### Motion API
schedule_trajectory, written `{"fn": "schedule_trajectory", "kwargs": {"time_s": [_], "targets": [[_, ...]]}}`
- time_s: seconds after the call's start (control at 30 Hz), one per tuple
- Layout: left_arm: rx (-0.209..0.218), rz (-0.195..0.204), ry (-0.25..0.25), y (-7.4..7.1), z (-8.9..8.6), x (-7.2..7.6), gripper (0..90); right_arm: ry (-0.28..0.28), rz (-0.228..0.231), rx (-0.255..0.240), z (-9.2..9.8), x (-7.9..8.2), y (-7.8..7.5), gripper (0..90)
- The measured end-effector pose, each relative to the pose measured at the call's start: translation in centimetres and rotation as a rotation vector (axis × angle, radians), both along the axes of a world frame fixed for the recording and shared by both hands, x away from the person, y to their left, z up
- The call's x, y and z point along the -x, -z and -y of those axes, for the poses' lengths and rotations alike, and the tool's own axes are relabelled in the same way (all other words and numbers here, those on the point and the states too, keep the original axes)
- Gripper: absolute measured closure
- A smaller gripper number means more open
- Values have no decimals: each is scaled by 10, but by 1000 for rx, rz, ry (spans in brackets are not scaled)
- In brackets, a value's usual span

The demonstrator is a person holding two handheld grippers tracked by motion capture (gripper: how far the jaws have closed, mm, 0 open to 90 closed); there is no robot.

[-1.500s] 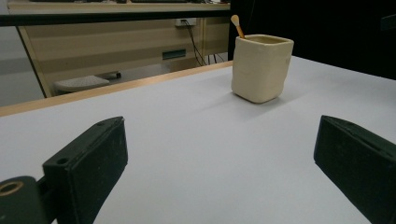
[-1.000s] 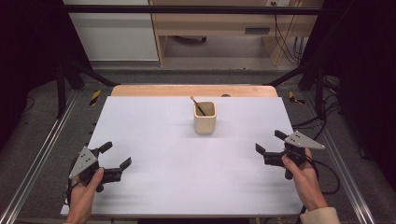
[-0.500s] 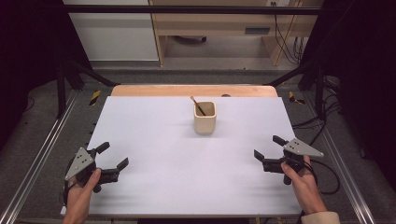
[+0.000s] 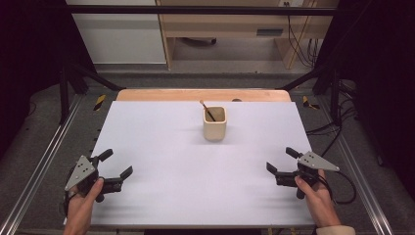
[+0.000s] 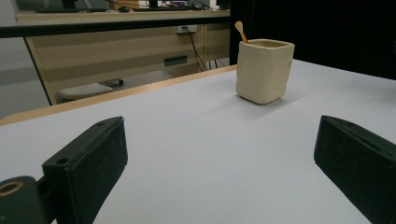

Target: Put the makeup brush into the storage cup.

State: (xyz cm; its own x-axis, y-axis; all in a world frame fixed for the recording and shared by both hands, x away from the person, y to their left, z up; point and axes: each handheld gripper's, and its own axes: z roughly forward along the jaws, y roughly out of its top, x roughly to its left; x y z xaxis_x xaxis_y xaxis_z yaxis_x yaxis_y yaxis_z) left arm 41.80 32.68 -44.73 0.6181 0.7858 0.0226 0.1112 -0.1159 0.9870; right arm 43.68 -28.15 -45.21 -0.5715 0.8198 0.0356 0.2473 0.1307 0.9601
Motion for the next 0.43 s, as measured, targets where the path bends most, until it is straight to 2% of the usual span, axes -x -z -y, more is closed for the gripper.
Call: {"fn": "schedule_trajectory", "kwargs": {"time_s": [0.23,0.33,0.43], "targets": [[4,18,5,0,-3,-1,20,25,11,-19,5,6,15,45],[5,23,13,0,-3,-1,21,29,10,-10,6,7,17,45],[11,29,13,-1,-4,-2,21,39,39,-13,7,9,17,44]]}}
